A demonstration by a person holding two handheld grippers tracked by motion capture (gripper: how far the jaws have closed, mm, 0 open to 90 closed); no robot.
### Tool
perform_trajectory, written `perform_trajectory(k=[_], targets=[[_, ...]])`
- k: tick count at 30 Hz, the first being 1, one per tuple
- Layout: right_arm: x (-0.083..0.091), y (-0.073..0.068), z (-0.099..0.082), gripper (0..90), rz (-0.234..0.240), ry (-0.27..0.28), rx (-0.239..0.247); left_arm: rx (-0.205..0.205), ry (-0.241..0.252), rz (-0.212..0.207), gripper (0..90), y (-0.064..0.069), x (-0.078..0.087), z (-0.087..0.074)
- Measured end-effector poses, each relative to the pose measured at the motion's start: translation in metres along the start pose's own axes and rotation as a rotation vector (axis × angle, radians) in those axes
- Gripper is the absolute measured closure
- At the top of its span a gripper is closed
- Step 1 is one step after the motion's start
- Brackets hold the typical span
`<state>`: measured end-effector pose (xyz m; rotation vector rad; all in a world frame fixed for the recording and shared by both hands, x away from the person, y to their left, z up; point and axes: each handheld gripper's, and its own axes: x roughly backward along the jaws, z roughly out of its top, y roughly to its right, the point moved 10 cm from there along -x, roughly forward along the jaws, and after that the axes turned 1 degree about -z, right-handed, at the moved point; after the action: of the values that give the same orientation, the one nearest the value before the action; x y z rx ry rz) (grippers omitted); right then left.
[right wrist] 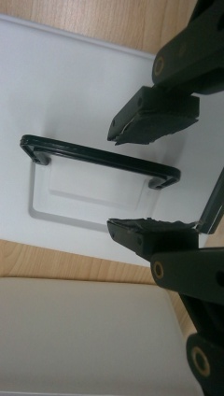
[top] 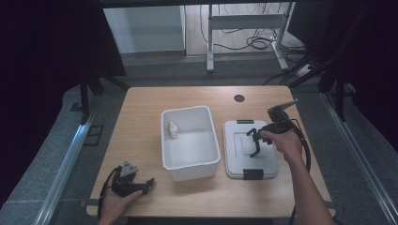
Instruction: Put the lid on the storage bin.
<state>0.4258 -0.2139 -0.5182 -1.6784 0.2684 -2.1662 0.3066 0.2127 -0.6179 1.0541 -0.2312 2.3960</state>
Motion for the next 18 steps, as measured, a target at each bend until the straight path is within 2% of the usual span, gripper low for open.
perform_trajectory(k=[7,12,15,18], targets=[[-0.013,0.002,0.003,58.1,-0.024,-0.051,-0.005,-0.001,0.000,-0.001,12.3,0.000,0.000,0.000],[-0.020,0.004,0.003,61.3,-0.023,-0.074,-0.018,-0.002,0.000,-0.001,12.3,0.000,0.000,0.000],[-0.026,0.007,0.002,68.9,-0.035,-0.086,-0.029,-0.002,0.000,-0.002,12.3,0.000,0.000,0.000],[-0.030,0.009,0.001,72.1,-0.037,-0.093,-0.039,-0.002,-0.001,-0.002,12.3,0.000,0.000,0.000]])
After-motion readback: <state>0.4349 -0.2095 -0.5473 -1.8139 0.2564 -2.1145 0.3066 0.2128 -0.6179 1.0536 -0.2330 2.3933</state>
